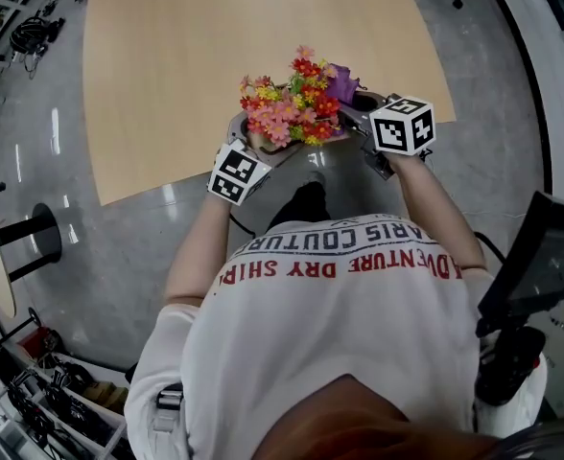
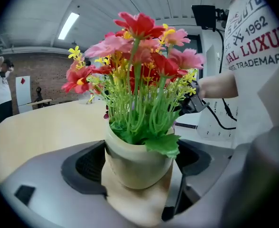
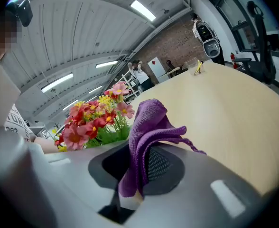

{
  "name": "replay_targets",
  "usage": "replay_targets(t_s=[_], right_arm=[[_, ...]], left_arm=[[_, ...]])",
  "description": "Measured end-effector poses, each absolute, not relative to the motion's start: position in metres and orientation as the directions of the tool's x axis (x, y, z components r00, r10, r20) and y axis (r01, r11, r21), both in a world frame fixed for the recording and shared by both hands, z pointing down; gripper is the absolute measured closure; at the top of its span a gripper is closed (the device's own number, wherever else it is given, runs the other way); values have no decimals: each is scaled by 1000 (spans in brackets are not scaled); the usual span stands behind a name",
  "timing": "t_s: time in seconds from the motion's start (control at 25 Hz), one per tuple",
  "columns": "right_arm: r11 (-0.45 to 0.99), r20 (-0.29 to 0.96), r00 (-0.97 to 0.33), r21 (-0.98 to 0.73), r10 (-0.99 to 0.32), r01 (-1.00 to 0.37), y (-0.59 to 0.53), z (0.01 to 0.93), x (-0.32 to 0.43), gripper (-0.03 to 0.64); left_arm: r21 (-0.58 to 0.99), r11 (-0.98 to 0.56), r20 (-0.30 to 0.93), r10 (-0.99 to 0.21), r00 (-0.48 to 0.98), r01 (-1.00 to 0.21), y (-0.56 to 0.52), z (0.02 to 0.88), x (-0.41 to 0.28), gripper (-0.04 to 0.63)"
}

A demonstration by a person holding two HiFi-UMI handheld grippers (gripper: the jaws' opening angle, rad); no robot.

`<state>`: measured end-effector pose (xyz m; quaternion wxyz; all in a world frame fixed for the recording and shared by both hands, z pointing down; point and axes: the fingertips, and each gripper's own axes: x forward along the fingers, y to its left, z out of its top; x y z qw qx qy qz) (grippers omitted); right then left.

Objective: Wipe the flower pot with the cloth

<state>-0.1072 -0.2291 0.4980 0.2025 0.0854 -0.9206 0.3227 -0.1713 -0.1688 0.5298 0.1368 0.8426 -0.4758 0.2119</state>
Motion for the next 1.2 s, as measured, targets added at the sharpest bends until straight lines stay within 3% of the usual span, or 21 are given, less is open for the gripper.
replay_targets(t_s=[0.44, 0.88, 1.08, 1.2], right_arm=[[780, 450, -893, -558, -5, -285, -233, 509, -126, 572], [811, 671, -741, -433, -2, -394, -239, 548, -131, 574], [780, 658, -753, -468, -7, -416, -238, 542, -127, 572], [781, 625, -776, -444, -82, -440, -247, 530, -115, 572]], left_arm=[[35, -539, 476, -732, 488, -841, -168, 525, -172, 138], [39, -554, 475, -722, 503, -832, -168, 526, -174, 138], [47, -547, 471, -726, 501, -836, -166, 522, -172, 138], [121, -494, 435, -753, 493, -861, -165, 517, -175, 138]])
